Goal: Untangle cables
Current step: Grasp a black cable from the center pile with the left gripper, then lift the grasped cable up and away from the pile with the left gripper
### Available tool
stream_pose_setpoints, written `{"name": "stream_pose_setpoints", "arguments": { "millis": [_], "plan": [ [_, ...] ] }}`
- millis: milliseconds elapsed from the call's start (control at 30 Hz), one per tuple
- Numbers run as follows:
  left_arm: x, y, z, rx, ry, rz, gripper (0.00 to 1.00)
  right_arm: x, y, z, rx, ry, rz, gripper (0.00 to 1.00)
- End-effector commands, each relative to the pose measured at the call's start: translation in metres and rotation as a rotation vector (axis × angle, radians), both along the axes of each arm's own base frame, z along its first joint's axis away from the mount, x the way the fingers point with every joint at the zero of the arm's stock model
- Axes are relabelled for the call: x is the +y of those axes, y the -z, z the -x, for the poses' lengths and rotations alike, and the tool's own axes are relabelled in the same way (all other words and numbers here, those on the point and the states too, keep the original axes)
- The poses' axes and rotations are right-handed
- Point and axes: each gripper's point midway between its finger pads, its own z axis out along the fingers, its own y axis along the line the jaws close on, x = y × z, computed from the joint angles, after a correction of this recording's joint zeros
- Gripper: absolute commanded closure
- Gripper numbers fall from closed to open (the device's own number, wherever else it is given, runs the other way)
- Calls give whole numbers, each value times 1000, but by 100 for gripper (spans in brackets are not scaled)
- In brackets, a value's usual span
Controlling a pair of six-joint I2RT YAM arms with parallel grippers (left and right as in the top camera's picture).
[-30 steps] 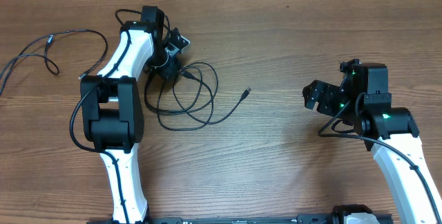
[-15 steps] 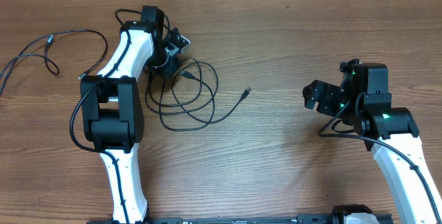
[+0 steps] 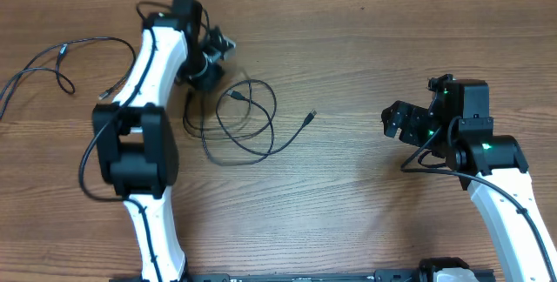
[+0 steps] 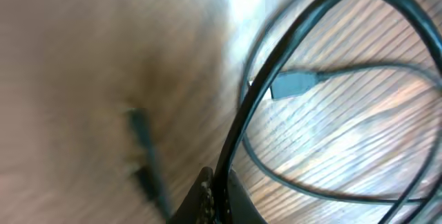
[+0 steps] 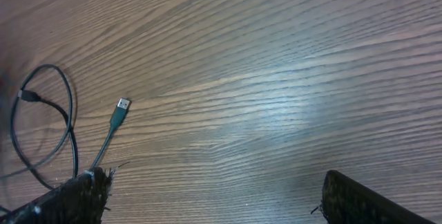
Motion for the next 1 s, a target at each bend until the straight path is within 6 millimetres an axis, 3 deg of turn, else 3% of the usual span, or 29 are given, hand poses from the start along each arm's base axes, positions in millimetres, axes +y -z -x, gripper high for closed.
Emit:
{"name": "stream_pose_setpoints", "arguments": {
  "millis": [0, 167, 200, 433, 600, 700, 967],
  "plan": [
    [-3, -112, -13, -245, -7, 35, 96, 0, 2, 1, 4, -1, -4, 4],
    [-13, -205, 0, -454, 18, 61, 96, 0, 2, 1, 2, -14, 4, 3],
    [-18, -237, 8, -532, 31, 82, 96, 0, 2, 1, 3, -13, 4, 4],
    [-44, -355, 48, -851, 135, 260, 96, 0, 2, 1, 3, -13, 4, 3],
    [-63, -419, 80, -1028, 222, 402, 96, 0, 2, 1, 3, -13, 4, 4],
    [-68, -447, 94, -1098, 223, 471, 96, 0, 2, 1, 5, -13, 4, 3],
    [-69, -495, 118, -1201, 153, 610, 96, 0, 3, 3, 12, -14, 5, 3]
  ]
}}
